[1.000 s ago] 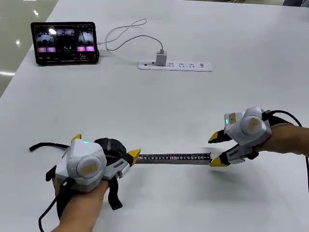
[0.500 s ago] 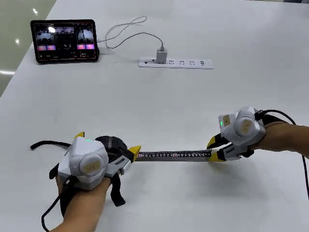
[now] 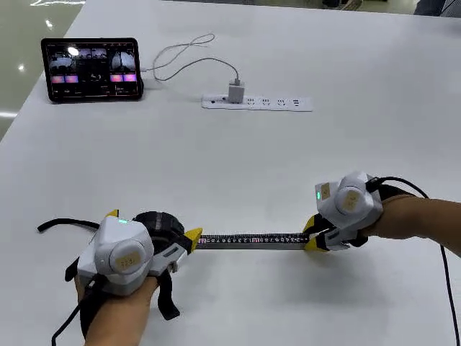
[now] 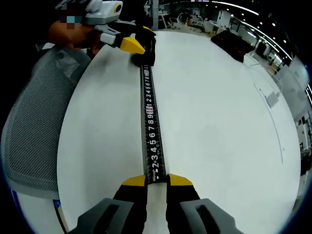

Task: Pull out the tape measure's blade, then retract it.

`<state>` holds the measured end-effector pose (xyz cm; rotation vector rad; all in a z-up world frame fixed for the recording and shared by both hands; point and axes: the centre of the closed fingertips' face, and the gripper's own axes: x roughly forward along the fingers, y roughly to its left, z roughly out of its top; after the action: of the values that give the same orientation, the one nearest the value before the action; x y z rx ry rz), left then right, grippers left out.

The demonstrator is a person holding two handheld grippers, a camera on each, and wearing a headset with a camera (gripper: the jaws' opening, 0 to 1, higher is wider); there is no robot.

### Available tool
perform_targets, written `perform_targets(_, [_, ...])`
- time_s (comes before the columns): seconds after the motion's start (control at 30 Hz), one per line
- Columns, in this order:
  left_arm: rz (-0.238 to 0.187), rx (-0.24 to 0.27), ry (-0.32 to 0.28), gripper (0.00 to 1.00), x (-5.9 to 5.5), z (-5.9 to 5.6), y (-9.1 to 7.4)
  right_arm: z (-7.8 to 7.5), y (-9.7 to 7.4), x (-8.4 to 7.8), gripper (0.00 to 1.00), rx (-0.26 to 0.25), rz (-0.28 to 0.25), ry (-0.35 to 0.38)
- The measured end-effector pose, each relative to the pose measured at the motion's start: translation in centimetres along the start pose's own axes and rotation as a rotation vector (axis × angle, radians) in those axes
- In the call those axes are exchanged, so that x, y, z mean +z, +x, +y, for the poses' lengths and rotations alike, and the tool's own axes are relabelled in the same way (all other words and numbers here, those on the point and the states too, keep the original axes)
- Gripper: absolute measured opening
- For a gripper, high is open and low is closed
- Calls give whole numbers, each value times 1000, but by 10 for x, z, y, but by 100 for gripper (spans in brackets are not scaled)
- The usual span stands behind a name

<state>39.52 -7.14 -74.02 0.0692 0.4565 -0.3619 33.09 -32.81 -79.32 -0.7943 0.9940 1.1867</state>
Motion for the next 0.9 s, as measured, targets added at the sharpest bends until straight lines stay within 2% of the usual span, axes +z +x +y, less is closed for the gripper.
perform_targets(0.07, [9,5,-4,84,-2,0,0,0,0,0,10,12,18,4])
perform_targets(0.17, [46,8,-44,79,-11,0,3,0,0,0,10,18,31,44])
perform_targets(0.3, [58,29,-63,71,-14,5,2,2,1,0,9,11,51,41])
perform_targets(0.4, [57,16,-74,65,-13,4,3,5,1,-1,9,16,49,73])
perform_targets(0.5, [62,15,-67,63,-14,6,5,5,1,-1,9,10,44,92])
perform_targets(0.63, [75,6,-64,61,-14,5,5,4,1,-1,9,3,36,68])
perform_targets(0.7, [73,5,-46,60,-15,5,5,2,2,1,9,4,24,95])
perform_targets(0.9, [74,12,-47,60,-15,5,5,2,4,2,8,17,42,88])
